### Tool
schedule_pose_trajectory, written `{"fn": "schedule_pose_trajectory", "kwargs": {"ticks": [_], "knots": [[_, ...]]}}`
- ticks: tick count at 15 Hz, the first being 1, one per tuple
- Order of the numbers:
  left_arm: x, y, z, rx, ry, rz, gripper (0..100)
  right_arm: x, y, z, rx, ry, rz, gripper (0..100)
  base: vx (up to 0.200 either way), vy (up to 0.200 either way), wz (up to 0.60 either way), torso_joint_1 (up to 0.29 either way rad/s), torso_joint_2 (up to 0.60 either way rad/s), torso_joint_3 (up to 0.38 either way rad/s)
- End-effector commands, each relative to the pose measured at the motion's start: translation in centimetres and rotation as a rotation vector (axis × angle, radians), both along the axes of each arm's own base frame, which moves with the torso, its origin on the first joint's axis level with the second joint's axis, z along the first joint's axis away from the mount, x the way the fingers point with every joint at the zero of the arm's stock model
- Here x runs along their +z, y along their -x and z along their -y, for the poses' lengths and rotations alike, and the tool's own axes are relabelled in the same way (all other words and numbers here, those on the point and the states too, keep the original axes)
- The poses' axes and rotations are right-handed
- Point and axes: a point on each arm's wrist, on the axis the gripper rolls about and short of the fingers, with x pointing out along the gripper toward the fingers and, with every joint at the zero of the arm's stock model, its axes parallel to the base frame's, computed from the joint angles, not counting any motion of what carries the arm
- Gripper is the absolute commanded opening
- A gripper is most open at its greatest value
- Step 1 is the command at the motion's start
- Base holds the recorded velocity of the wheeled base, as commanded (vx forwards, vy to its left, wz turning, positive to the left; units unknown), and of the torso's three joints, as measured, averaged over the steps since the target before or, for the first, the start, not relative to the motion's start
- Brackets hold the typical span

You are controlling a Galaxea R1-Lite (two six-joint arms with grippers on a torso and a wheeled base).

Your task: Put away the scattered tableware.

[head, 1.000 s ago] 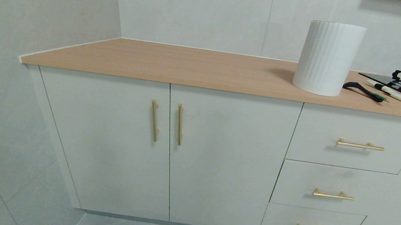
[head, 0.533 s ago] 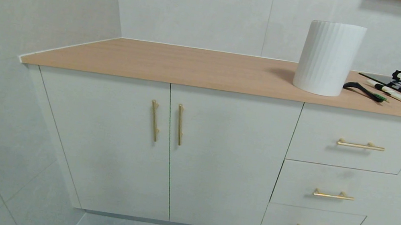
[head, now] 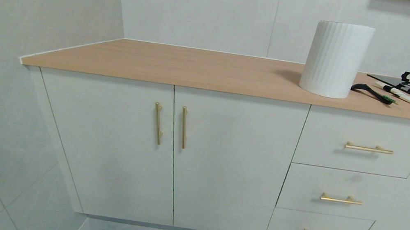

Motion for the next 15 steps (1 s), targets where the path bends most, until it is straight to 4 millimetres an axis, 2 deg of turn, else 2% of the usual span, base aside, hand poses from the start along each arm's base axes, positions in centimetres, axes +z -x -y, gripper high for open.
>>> {"fn": "schedule_pose_trajectory", "kwargs": {"ticks": [1,10,15], "knots": [[-0.09,-0.01,0.00,0.000,0.010,-0.005,100,-0.16,-0.04,0.00,0.002,0.001,-0.012,100,0.000,0.000,0.00,0.000,0.00,0.000],[-0.06,-0.01,0.00,0.001,0.039,-0.003,100,-0.17,-0.03,-0.10,0.045,-0.002,-0.011,100,0.000,0.000,0.00,0.000,0.00,0.000],[-0.06,-0.01,0.00,0.002,0.045,-0.004,100,-0.15,-0.03,-0.09,0.043,-0.004,-0.009,100,0.000,-0.200,0.00,0.004,0.00,0.000]]}}
